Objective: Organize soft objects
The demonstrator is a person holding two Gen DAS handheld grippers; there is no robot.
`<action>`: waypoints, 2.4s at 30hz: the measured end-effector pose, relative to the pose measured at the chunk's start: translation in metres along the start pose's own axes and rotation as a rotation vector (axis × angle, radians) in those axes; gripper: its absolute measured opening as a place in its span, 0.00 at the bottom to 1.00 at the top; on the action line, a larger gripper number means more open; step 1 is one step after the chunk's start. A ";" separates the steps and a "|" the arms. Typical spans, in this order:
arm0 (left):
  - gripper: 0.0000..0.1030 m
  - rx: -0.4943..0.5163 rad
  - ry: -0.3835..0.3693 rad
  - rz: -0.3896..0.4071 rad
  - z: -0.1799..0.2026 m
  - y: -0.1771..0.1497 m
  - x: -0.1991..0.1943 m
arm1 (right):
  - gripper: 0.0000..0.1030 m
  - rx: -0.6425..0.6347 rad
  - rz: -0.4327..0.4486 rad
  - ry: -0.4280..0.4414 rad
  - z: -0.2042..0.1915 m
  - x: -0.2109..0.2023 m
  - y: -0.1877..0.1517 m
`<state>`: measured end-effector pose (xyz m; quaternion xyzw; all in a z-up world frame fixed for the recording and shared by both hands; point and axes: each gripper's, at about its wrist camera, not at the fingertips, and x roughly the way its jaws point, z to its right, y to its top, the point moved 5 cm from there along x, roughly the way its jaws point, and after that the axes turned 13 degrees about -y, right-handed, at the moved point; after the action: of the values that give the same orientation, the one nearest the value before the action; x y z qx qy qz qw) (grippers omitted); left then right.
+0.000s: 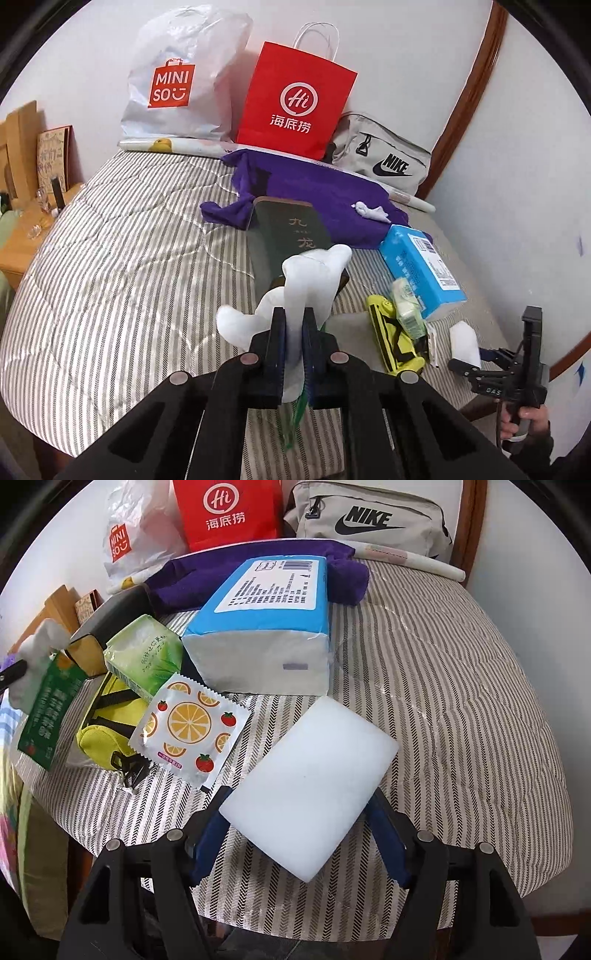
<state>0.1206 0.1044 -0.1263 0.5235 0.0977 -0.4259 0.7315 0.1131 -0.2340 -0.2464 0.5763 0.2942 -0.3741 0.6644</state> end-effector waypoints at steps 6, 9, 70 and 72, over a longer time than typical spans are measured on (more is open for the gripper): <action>0.08 0.010 0.055 -0.076 -0.003 -0.017 0.022 | 0.70 -0.004 0.000 -0.001 0.000 0.000 -0.002; 0.09 0.014 0.121 -0.117 -0.012 -0.027 0.033 | 0.70 0.001 -0.004 -0.001 0.002 -0.001 -0.004; 0.14 -0.024 -0.063 0.039 0.015 0.114 0.023 | 0.65 -0.054 0.230 0.177 -0.002 -0.053 0.171; 0.14 -0.034 -0.067 0.037 0.011 0.126 0.033 | 0.65 -0.057 0.225 0.188 -0.006 -0.046 0.185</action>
<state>0.2293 0.0896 -0.0547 0.4981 0.0704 -0.4278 0.7509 0.2427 -0.2108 -0.1084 0.6190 0.2992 -0.2330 0.6878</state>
